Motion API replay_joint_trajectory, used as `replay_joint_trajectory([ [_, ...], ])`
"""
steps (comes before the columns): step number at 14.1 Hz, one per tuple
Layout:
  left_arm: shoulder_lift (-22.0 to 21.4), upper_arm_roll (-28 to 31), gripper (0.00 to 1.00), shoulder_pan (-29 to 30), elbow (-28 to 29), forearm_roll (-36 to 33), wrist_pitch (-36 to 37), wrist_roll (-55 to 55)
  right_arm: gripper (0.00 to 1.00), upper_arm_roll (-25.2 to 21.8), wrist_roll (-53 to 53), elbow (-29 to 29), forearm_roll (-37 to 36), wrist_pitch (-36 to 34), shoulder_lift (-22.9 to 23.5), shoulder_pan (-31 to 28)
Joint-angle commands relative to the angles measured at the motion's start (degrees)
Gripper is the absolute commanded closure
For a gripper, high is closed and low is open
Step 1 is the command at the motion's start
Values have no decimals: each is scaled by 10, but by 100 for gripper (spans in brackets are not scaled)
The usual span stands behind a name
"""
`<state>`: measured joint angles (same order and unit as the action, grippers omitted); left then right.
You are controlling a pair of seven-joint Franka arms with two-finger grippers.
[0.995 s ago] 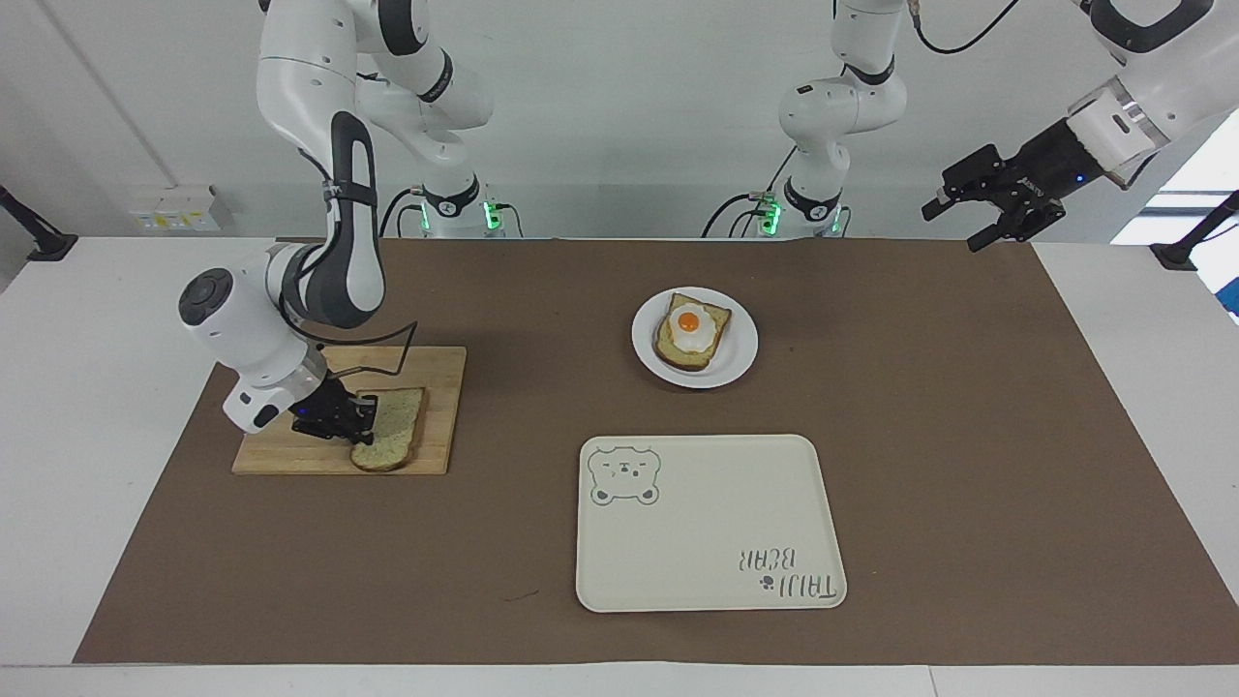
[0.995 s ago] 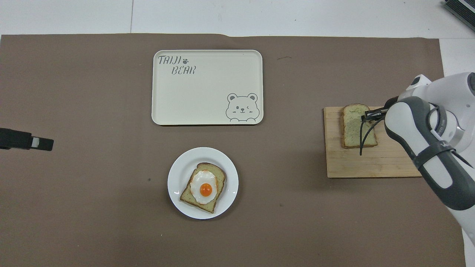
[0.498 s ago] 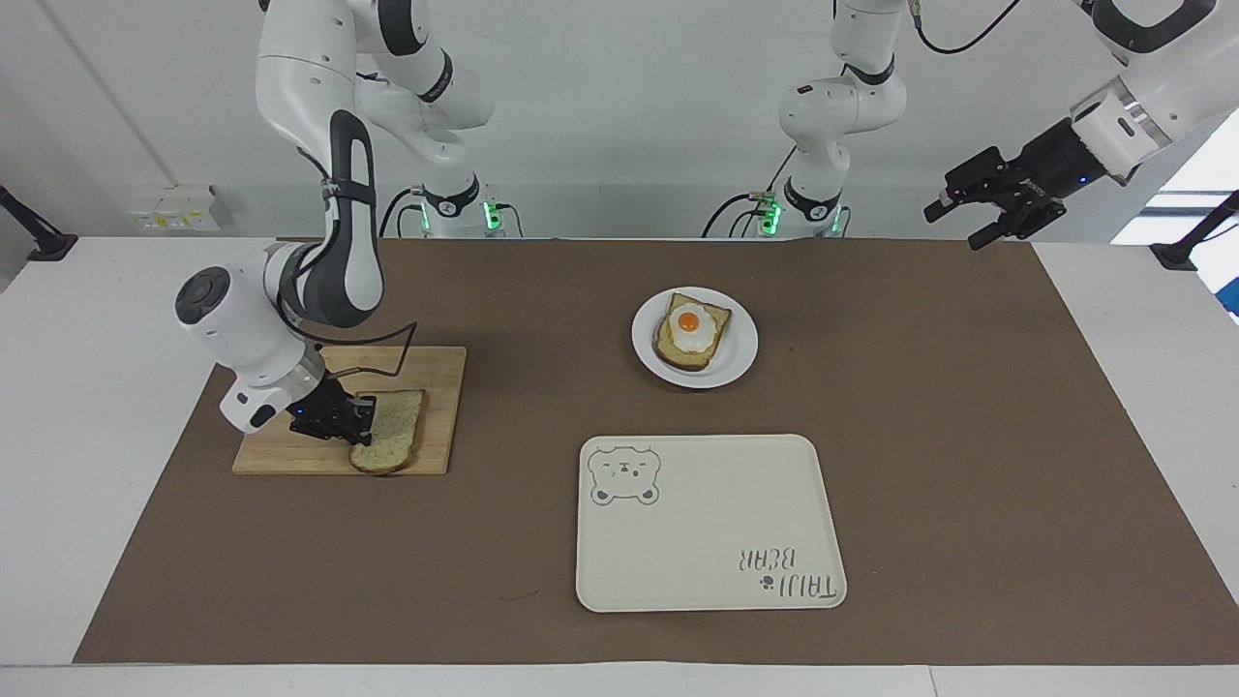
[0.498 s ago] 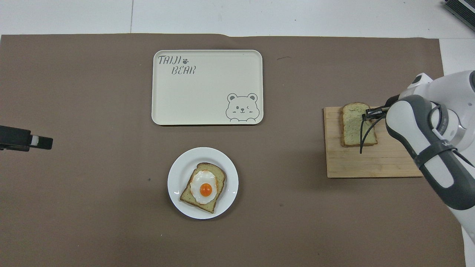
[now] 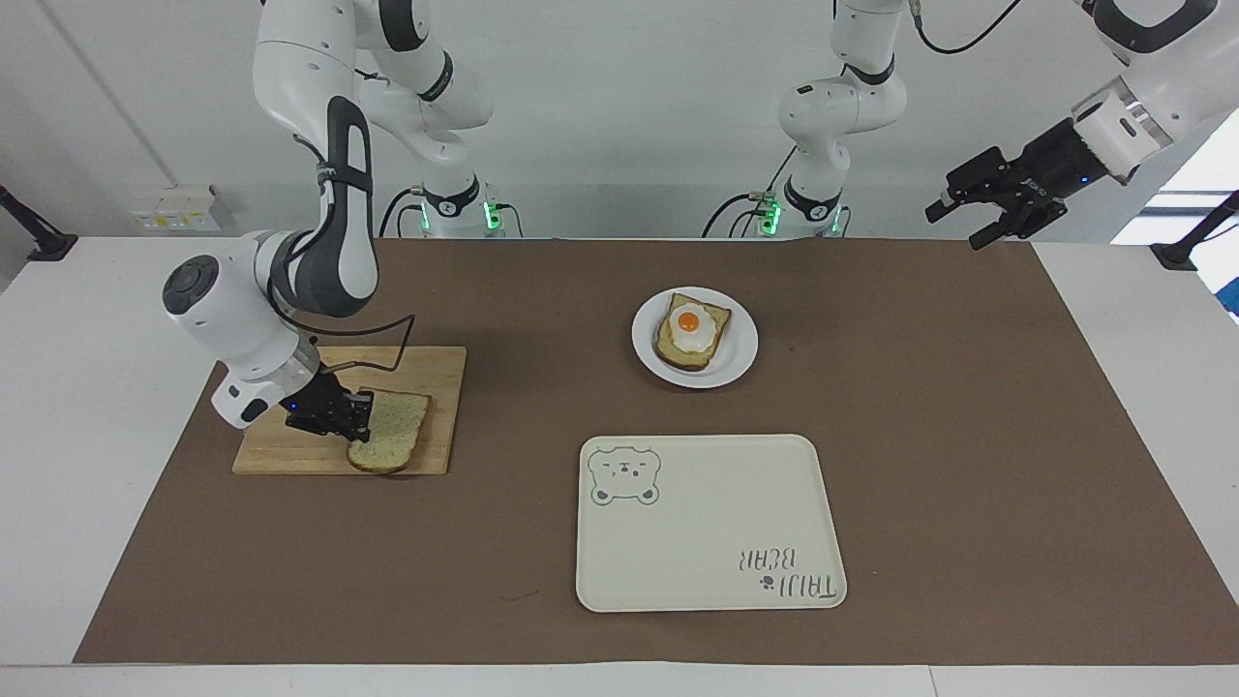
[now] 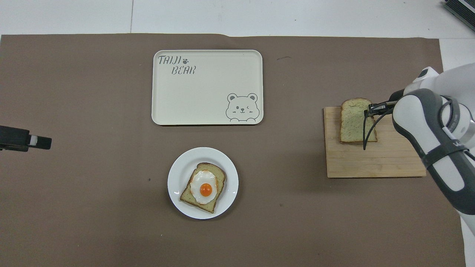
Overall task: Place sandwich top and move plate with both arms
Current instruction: 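Grip the bread slice edge with the right gripper and lift, then carry the bread slice with the right gripper over the egg plate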
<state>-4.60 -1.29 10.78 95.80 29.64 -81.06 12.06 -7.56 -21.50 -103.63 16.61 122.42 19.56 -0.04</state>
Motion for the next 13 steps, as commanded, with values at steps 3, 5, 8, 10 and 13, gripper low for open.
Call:
replay_joint_trajectory([
  [3,-7,-4,0,10,9,-20,3,-7,100,2,15,-1,1,-52,-40,1],
  [5,-7,-4,0,9,8,-20,0,-7,100,3,20,-1,6,-97,-58,2],
  [8,-7,-4,0,9,8,-20,-2,-7,100,3,29,-7,11,-161,-73,27],
  [10,-7,-4,0,9,8,-20,-2,-7,100,3,55,-8,12,-162,-74,53],
  [13,-7,-4,0,9,8,-20,-2,-6,100,3,101,-14,12,-161,-80,107],
])
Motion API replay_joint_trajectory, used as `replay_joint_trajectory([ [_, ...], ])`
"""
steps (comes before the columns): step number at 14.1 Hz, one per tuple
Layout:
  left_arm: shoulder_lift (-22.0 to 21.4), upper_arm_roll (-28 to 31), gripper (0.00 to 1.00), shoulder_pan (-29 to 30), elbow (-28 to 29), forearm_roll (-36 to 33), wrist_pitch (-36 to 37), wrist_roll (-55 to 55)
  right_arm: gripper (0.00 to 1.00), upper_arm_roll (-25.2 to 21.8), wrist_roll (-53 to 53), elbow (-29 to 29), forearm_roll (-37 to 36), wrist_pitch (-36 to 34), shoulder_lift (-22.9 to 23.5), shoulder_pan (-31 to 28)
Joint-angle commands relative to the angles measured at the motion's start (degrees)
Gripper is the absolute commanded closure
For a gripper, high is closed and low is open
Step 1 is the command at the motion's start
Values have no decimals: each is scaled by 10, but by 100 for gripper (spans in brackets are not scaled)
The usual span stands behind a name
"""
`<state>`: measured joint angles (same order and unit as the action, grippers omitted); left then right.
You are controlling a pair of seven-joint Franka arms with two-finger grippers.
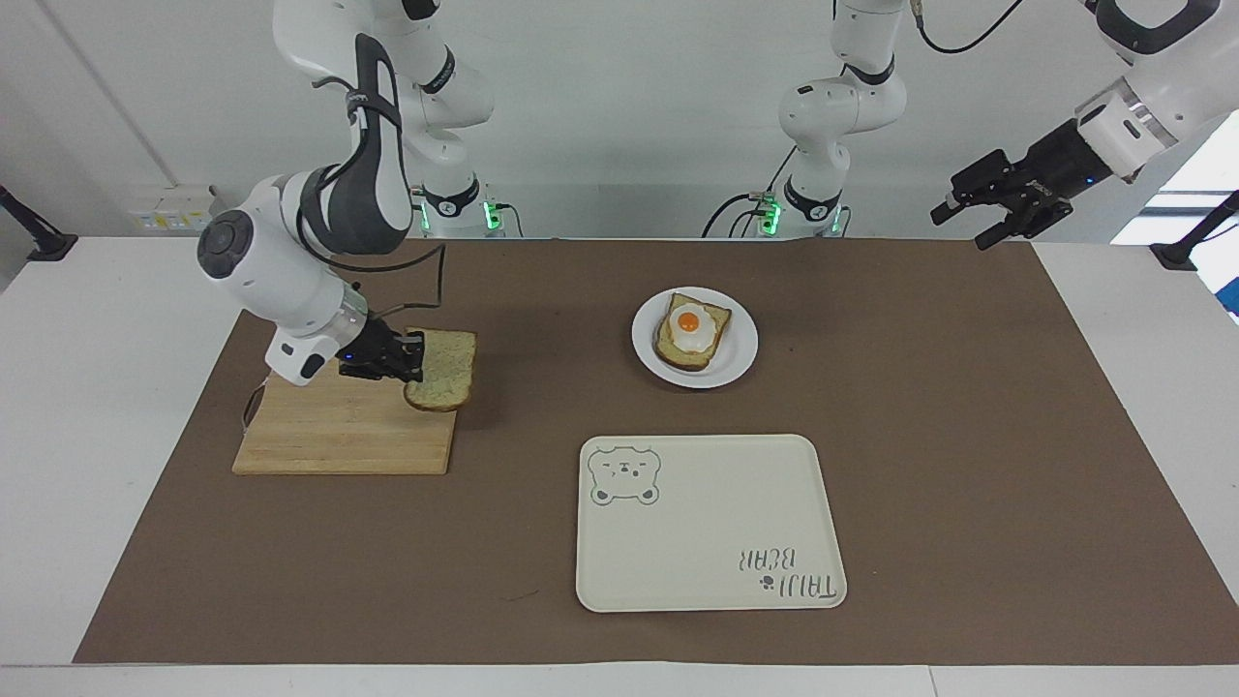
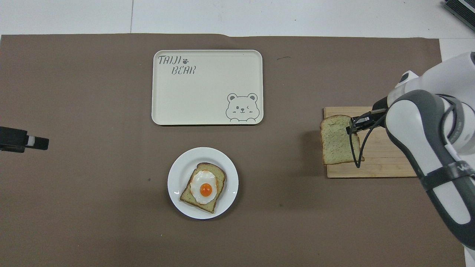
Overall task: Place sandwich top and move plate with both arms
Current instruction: 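Carry the bread slice with the right gripper over the egg plate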
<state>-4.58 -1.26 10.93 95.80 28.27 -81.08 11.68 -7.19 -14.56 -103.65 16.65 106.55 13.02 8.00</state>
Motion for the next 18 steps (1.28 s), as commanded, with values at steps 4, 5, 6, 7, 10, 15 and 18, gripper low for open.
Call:
replay_joint_trajectory([
  [4,-8,-4,0,7,11,-8,-3,-4,100,-1,104,-16,22,8,-18,96],
  [5,-8,-5,0,5,11,-8,-3,-7,100,-1,122,-16,26,8,-21,108],
  [6,-8,-5,0,1,12,-7,-3,-17,100,-1,144,-18,36,10,-21,122],
  [7,-7,-5,0,1,14,-7,-4,-27,100,-1,173,-18,50,16,-22,140],
  [10,-8,-5,0,7,39,-7,-29,-29,100,-1,251,-20,73,51,-27,191],
  [15,-12,-5,0,10,74,-2,-56,-28,100,-1,282,-20,111,92,-27,268],
  [18,-12,-5,0,14,83,6,-57,-29,100,-1,305,-23,138,124,-16,313],
])
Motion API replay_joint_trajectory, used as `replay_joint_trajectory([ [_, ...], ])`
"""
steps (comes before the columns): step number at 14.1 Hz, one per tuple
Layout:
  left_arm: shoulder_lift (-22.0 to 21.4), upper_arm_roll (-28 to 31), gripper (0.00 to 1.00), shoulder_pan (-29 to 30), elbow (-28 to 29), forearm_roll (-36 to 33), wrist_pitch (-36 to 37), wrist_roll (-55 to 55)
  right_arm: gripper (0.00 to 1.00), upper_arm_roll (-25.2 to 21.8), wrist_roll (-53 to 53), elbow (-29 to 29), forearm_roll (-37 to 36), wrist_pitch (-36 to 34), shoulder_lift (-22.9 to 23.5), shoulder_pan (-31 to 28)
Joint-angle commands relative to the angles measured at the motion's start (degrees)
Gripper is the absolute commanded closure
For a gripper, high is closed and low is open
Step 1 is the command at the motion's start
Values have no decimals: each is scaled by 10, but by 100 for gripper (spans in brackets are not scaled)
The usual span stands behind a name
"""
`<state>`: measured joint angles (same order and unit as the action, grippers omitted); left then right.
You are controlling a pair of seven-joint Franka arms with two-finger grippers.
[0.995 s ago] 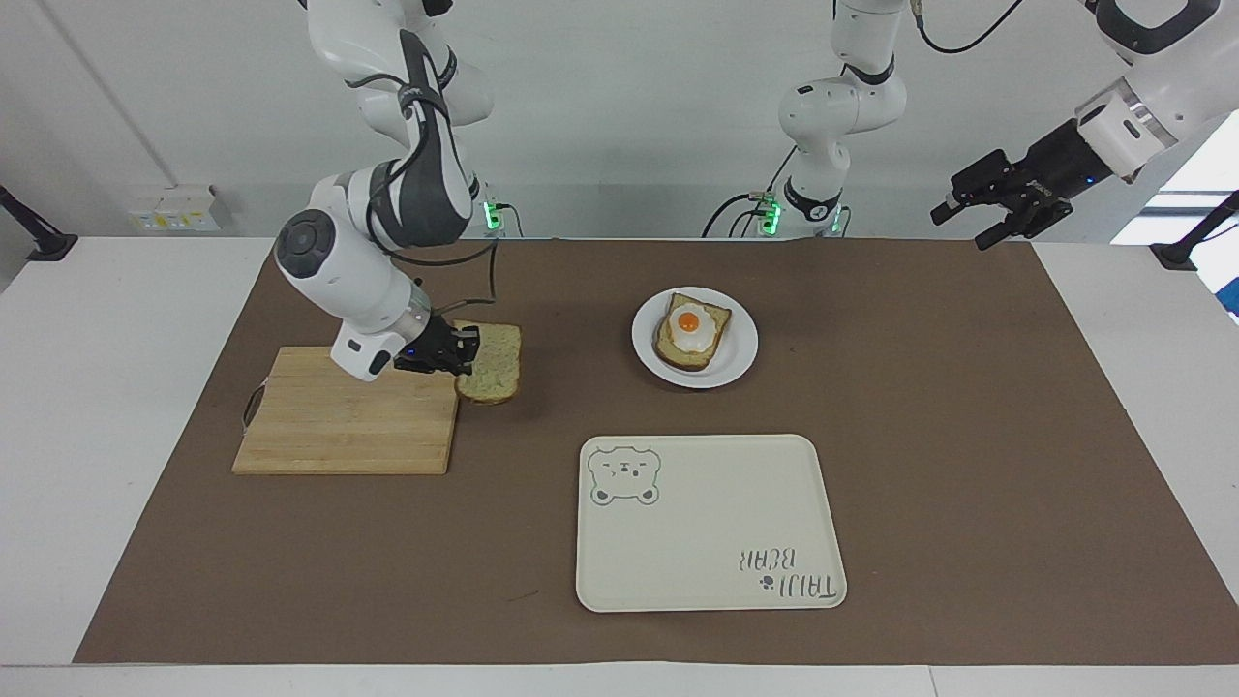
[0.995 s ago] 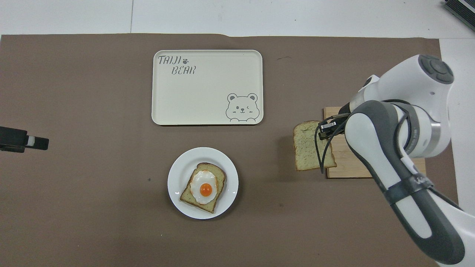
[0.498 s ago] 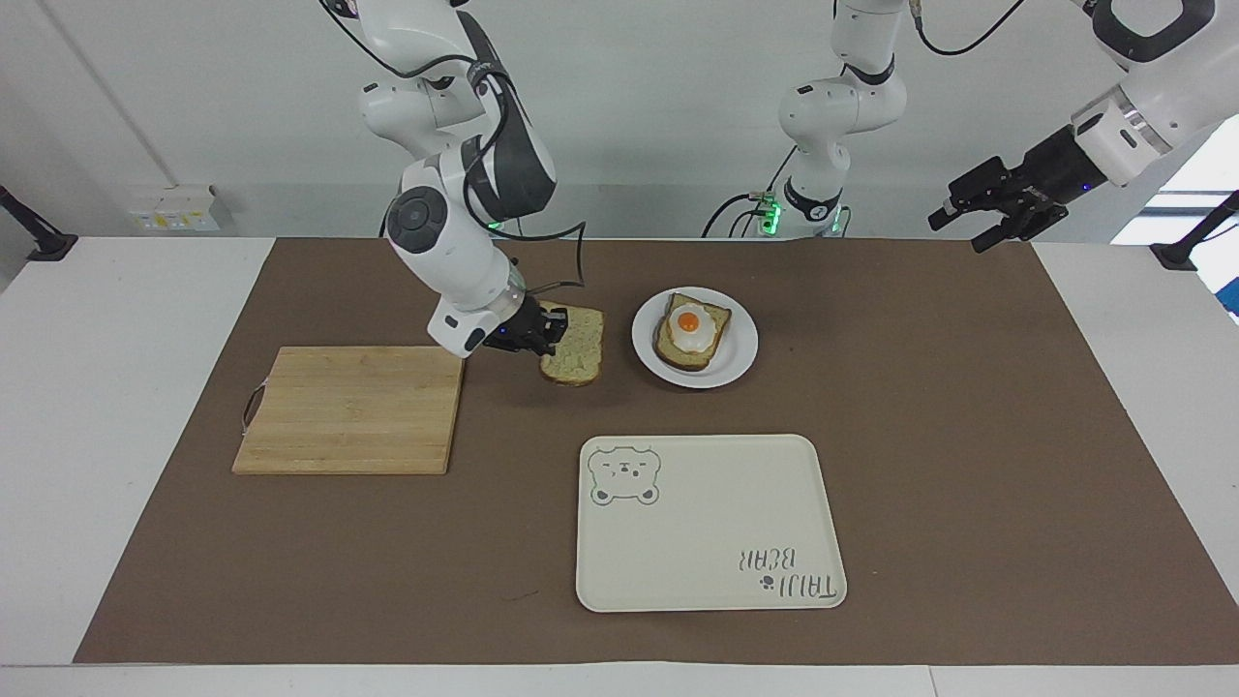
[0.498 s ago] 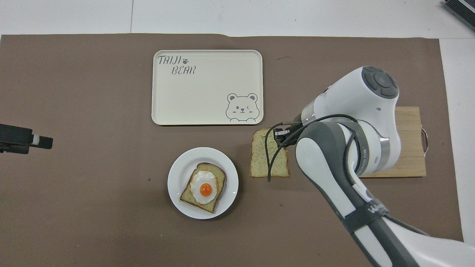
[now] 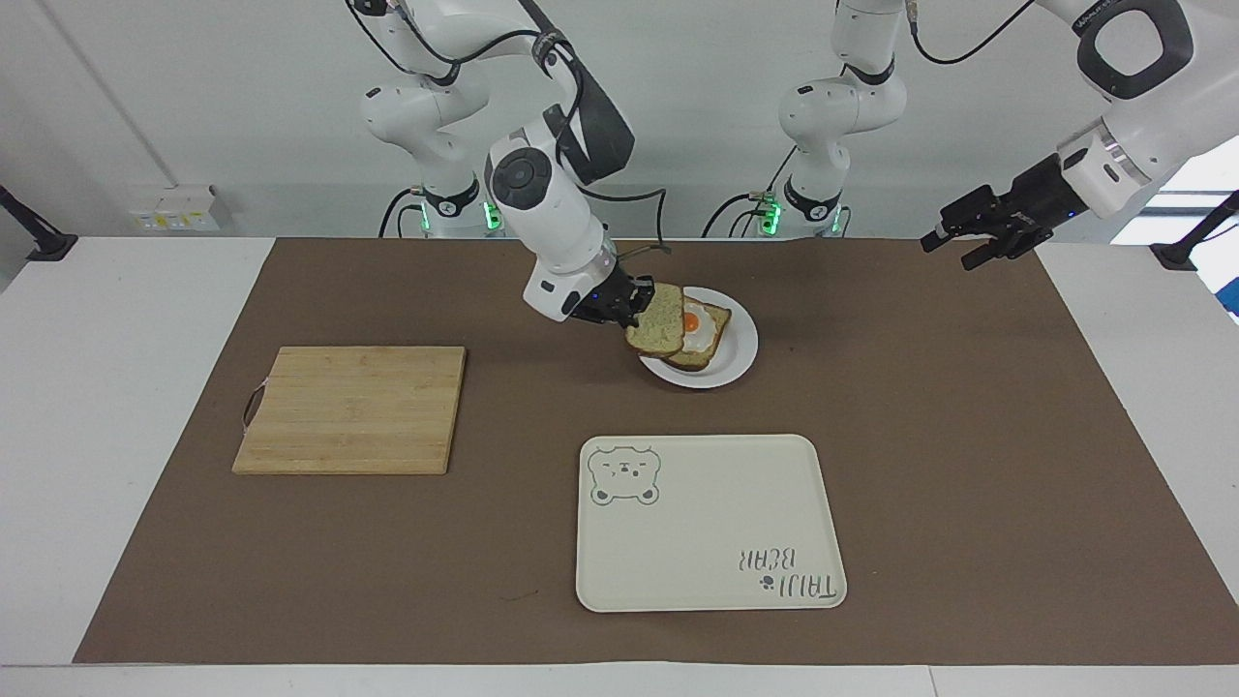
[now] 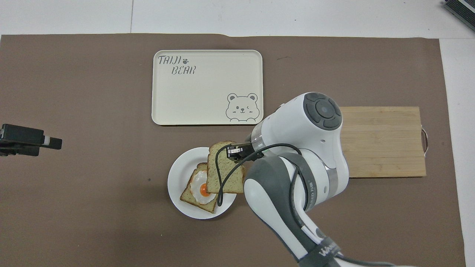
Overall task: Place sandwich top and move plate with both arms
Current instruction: 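Carry the bread slice with the right gripper over the egg plate, then lay the bread onto the egg and open the right gripper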
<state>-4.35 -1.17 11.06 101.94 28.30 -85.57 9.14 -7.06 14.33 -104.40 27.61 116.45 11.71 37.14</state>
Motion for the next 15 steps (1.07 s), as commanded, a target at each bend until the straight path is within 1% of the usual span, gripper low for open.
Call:
replay_joint_trajectory([
  [1,-14,-6,0,13,26,7,-9,-5,100,-2,16,-18,44,31,1,35],
  [4,-16,-5,0,25,41,11,-10,-5,100,-2,10,-26,47,39,16,61],
  [6,-14,-5,0,26,40,19,-6,2,100,-2,-29,-47,47,80,19,75],
  [8,-12,-5,0,33,40,20,-13,31,100,-2,-87,-58,47,95,28,77],
  [11,-6,-5,0,26,42,16,-20,46,100,-2,-90,-58,49,112,38,78],
  [12,-5,-4,0,25,48,16,-20,59,100,-2,-86,-58,66,113,45,78],
  [14,-6,-4,0,23,55,4,-21,71,100,-3,-83,-57,127,114,49,75],
  [15,-7,-4,0,25,56,-9,-21,81,100,-3,-76,-58,134,114,49,74],
])
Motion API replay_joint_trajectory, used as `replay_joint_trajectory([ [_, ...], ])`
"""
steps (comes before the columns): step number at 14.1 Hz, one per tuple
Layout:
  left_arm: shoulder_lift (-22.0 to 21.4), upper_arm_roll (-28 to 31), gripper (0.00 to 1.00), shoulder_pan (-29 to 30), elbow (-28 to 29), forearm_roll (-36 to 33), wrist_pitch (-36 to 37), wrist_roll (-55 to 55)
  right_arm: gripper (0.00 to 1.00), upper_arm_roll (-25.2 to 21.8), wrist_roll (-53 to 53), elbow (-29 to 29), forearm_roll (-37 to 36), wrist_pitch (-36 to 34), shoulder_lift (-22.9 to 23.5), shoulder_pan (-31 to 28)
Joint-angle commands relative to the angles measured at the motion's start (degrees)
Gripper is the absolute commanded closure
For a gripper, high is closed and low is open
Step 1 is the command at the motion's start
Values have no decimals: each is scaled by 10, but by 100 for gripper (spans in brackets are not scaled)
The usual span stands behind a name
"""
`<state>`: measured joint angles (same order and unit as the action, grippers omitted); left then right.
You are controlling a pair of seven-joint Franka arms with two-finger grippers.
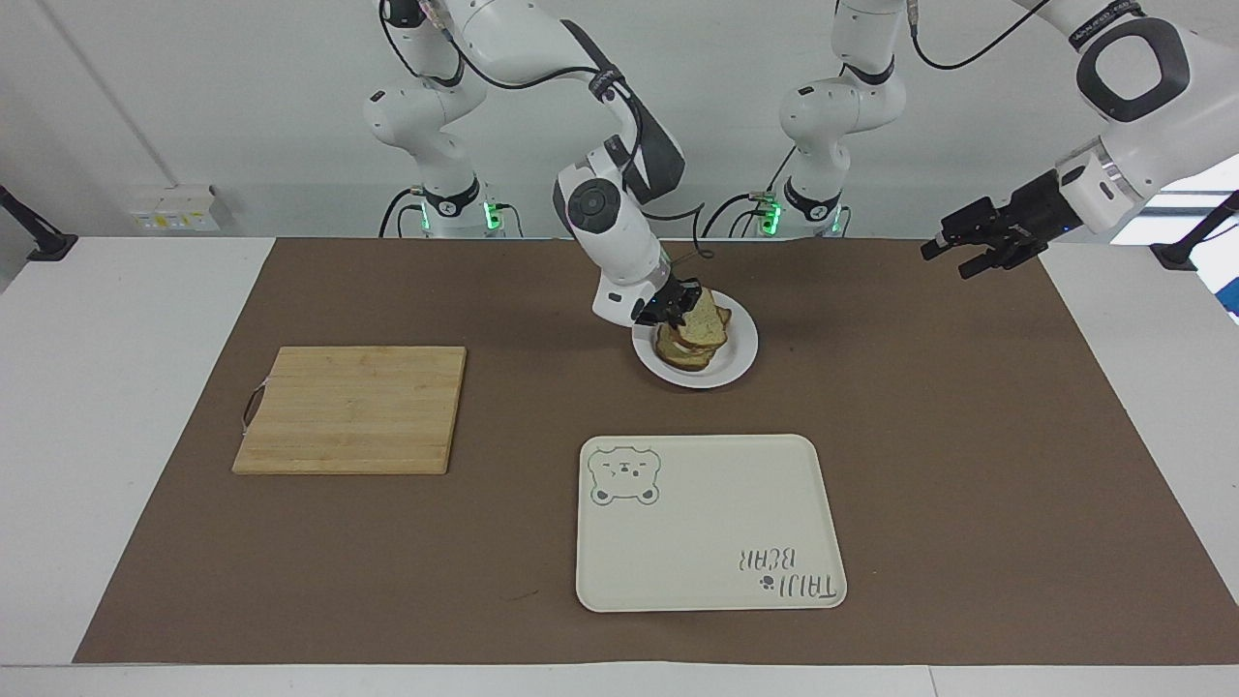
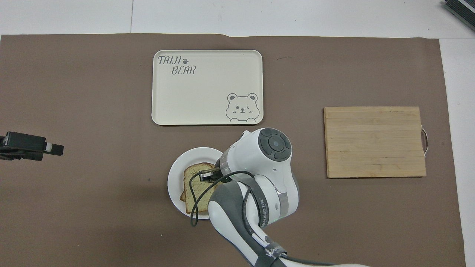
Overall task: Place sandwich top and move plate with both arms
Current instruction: 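Lay the bread onto the egg and open the right gripper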
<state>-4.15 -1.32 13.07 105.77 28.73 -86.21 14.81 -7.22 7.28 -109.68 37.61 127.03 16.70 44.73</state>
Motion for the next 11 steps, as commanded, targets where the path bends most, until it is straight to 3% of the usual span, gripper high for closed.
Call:
replay_joint_trajectory([
  [1,-9,-2,0,8,18,-16,-16,34,100,-2,9,-5,36,9,0,-3],
  [10,14,-4,0,-14,99,-16,-115,66,100,-2,24,-8,55,36,21,-10],
  [11,18,-4,0,-22,108,-16,-122,68,87,-2,41,-9,55,33,21,-10],
])
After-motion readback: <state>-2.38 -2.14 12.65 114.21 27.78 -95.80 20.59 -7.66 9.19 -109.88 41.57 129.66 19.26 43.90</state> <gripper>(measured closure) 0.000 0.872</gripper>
